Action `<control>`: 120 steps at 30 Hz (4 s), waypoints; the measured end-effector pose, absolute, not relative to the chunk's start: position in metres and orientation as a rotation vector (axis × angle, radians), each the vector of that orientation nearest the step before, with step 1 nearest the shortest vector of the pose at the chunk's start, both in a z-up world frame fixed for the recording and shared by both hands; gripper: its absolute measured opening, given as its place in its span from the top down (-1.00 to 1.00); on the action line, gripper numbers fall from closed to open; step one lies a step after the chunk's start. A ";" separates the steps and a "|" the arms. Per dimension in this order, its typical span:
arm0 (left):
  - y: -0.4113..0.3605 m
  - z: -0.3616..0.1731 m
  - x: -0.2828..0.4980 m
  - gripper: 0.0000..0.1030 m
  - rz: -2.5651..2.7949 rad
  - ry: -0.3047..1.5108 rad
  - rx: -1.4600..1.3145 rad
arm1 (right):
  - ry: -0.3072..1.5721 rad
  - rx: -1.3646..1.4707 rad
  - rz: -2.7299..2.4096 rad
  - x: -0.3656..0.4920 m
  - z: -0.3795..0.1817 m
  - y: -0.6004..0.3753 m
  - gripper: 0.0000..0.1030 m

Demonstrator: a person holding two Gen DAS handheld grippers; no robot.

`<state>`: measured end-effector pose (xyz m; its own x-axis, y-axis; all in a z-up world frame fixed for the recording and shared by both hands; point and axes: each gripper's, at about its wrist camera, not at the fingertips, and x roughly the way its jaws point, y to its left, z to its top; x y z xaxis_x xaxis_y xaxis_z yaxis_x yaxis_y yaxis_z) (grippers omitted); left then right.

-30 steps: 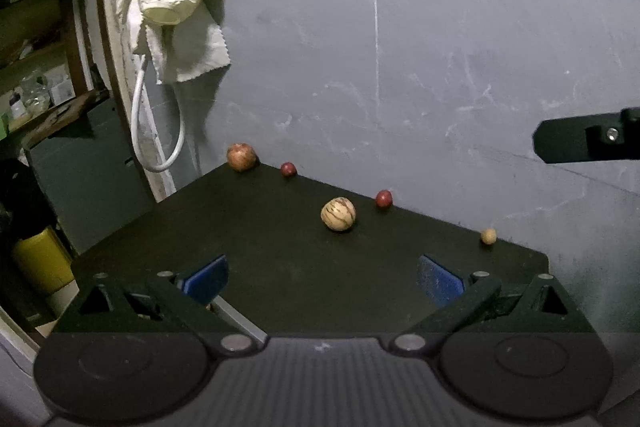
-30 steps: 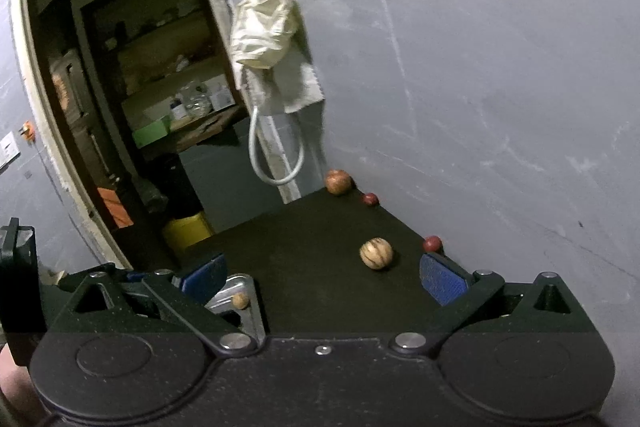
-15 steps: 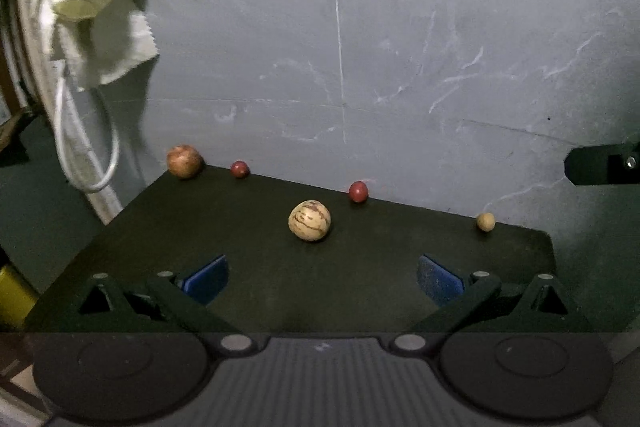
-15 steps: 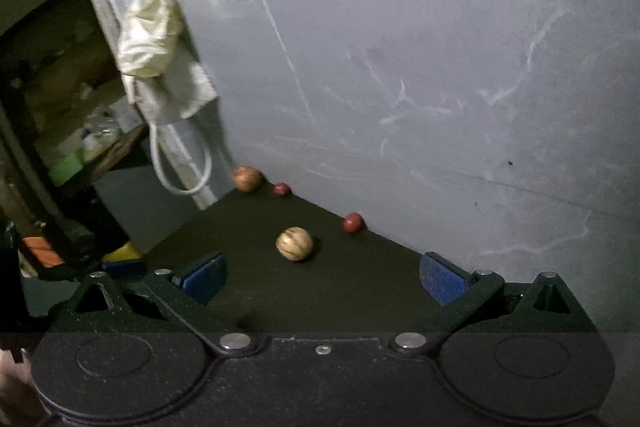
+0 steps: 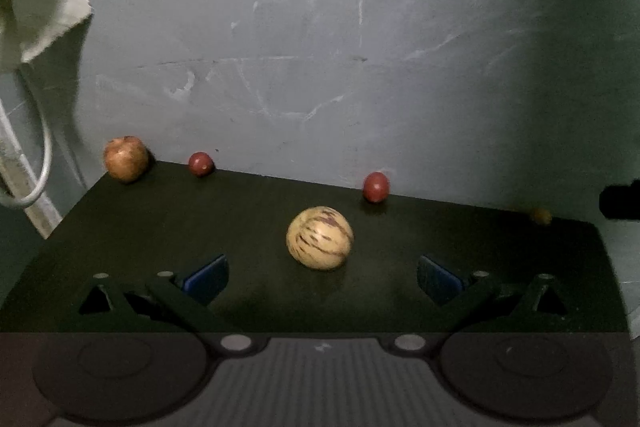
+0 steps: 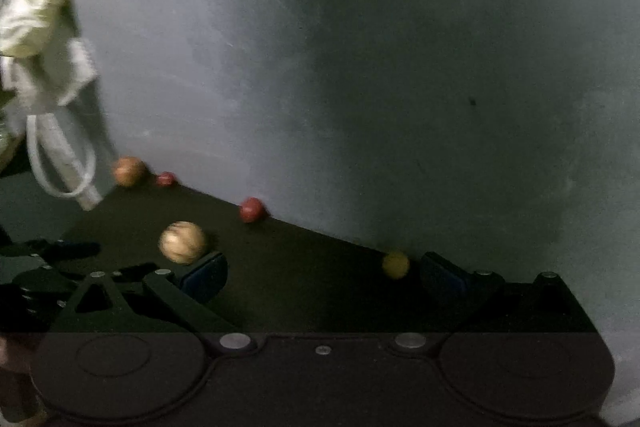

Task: Organize fruits
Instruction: 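Move both open tools away from the tray toward the remaining fruits, then grasp the second striped melon with the left tool while the right tool approaches a small tan fruit, then lift the melon with the left tool while the right tool grasps the tan fruit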

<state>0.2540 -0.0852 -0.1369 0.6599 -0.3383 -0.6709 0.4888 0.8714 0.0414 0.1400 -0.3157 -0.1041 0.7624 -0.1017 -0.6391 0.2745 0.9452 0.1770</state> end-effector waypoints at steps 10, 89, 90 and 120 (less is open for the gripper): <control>-0.091 -0.177 0.311 -0.81 -0.499 0.745 0.204 | 0.701 0.240 -0.367 0.182 -0.155 -0.320 -0.86; -0.051 -0.039 0.150 -0.11 -0.123 0.556 0.058 | 0.510 0.086 0.302 0.146 0.002 -0.249 0.47; -0.050 -0.034 0.144 -0.11 -0.105 0.549 0.054 | 0.502 0.082 0.321 0.144 0.006 -0.247 0.47; 0.035 -0.037 -0.027 -0.11 0.296 0.557 -0.116 | 0.488 -0.039 0.772 0.073 0.027 -0.164 0.47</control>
